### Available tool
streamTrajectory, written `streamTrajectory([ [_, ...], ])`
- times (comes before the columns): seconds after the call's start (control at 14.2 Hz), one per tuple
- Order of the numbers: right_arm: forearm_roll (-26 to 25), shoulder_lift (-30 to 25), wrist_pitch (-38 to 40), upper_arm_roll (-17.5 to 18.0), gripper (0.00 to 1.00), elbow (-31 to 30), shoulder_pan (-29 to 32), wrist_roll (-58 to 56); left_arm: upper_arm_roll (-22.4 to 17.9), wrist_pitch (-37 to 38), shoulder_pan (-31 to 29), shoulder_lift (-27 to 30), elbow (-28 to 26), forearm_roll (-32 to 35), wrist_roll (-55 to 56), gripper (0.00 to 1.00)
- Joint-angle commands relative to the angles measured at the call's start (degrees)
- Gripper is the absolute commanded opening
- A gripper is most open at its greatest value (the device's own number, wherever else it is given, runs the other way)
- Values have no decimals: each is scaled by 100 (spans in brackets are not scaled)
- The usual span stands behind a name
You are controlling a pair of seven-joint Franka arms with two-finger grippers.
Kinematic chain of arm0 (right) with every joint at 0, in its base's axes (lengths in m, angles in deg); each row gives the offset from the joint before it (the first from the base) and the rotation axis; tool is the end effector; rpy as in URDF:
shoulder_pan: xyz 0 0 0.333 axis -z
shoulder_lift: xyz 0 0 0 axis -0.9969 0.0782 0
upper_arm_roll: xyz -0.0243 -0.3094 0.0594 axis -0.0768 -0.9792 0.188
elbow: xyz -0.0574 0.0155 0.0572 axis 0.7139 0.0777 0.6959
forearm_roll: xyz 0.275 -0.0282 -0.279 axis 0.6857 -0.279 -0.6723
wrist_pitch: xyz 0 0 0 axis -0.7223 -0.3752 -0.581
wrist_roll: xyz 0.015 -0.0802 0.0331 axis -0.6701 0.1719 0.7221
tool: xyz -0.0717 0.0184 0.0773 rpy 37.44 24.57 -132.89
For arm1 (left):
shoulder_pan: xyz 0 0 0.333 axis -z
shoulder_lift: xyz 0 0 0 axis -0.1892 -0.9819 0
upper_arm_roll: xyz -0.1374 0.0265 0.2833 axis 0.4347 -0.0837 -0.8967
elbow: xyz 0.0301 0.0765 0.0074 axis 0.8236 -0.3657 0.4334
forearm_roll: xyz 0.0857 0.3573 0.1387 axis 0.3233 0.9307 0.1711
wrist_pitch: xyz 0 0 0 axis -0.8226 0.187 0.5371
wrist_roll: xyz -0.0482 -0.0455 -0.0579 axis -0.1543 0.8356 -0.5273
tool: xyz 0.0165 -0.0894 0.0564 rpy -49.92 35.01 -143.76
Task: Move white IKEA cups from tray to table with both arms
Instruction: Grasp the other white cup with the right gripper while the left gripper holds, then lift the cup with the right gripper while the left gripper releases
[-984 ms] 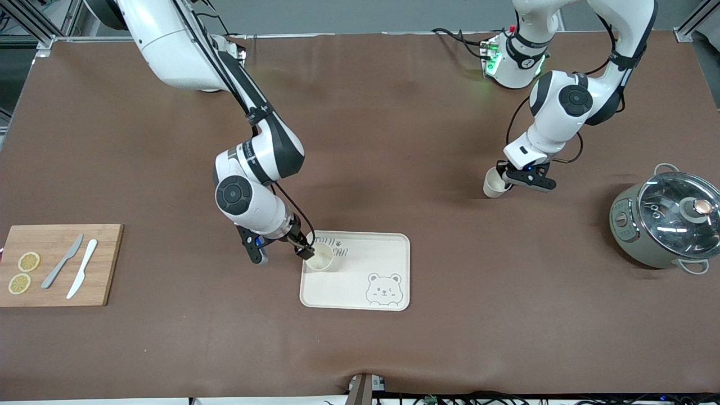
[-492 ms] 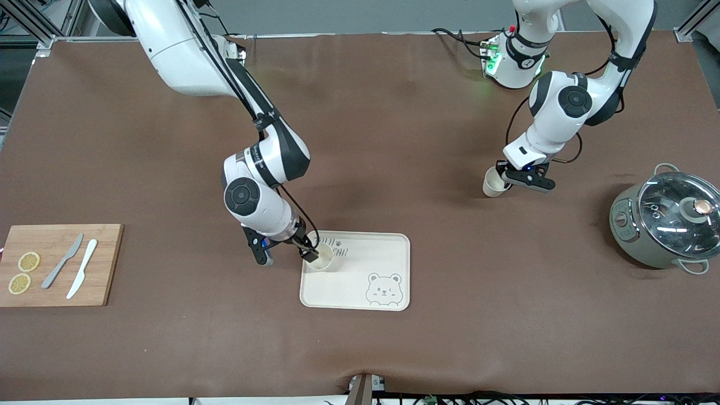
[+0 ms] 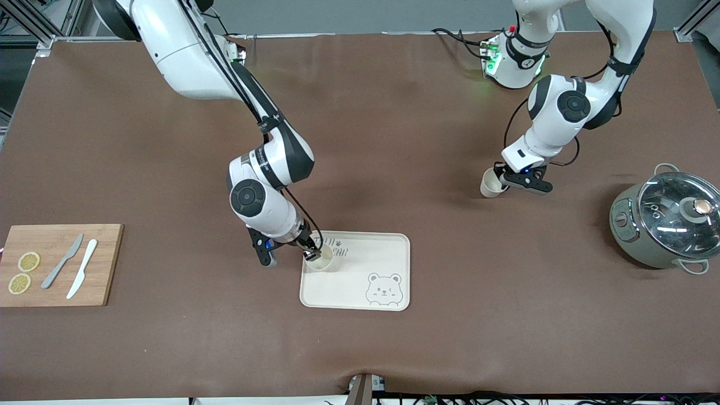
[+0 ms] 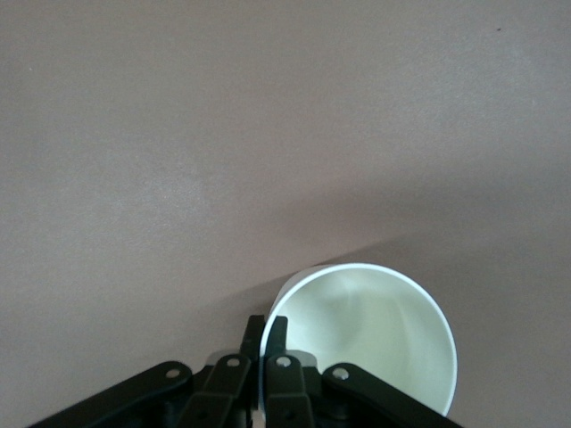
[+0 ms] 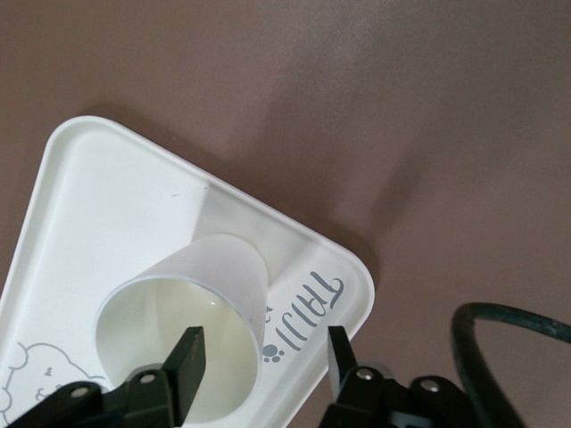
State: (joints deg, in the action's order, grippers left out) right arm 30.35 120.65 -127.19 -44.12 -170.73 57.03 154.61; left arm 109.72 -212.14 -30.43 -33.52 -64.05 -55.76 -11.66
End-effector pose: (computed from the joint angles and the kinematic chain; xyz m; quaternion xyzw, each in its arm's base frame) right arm 0.6308 0.3579 0.2498 -0.8462 0.5233 0.0411 0.0924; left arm 0.4414 -0.1016 0.2293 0.9857 -0.1559 0.0576 0.0263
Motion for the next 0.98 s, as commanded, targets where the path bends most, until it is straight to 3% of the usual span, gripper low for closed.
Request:
streamTrajectory([
  [0.0,-110,131,-19,-38,37,193,-87,231,80,38,-86,-40,100,15,-61,0],
  [0.21,-110,131,-19,-38,16,193,-78,275,80,38,-86,-40,109,15,-254,0],
  [0.35,-109,140,-10,-38,0,185,-60,267,80,38,-77,-58,144,15,-264,45],
  [0.49,-109,140,-10,-38,0,185,-60,214,80,38,-77,-58,144,15,-272,66],
  [0.7,-57,96,69,-29,0,307,27,196,80,38,-77,-66,153,15,-281,84],
  [0.77,-31,87,87,-20,0,456,36,222,80,38,-77,-66,162,15,-281,100],
  [0.91,-39,61,479,-29,0,711,54,205,71,38,-86,-40,162,15,-281,100],
])
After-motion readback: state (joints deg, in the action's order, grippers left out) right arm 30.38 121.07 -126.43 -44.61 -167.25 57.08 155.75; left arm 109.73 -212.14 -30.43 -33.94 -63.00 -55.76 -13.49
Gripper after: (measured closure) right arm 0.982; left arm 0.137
